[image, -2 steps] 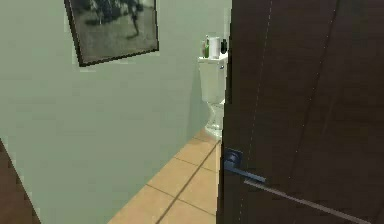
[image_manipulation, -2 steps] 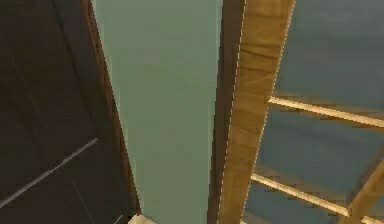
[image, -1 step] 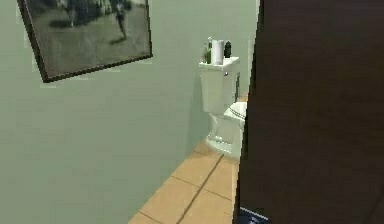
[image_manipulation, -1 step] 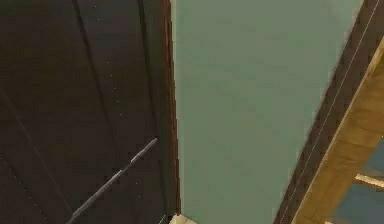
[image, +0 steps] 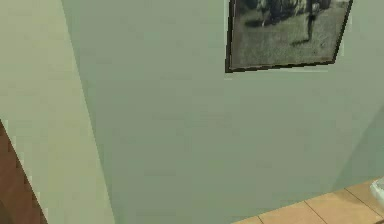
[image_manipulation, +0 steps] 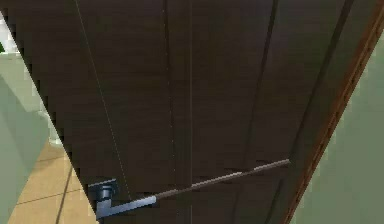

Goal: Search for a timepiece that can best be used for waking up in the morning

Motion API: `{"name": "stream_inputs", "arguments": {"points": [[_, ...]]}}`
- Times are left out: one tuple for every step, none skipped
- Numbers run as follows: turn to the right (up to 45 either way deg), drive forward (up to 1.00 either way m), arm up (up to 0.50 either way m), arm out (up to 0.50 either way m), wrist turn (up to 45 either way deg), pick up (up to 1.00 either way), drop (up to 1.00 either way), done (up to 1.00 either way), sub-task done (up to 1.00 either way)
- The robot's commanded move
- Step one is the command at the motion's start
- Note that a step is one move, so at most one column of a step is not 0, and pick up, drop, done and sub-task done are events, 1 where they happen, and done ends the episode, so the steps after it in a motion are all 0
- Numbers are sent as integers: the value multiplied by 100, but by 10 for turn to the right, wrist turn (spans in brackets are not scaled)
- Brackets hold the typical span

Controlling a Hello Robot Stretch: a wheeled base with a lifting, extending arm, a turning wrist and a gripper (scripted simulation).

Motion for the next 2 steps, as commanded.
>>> {"name": "stream_inputs", "arguments": {"points": [[-30,0,0,0,0,0,0,0,0],[0,15,0,0,0,0,0,0,0]]}}
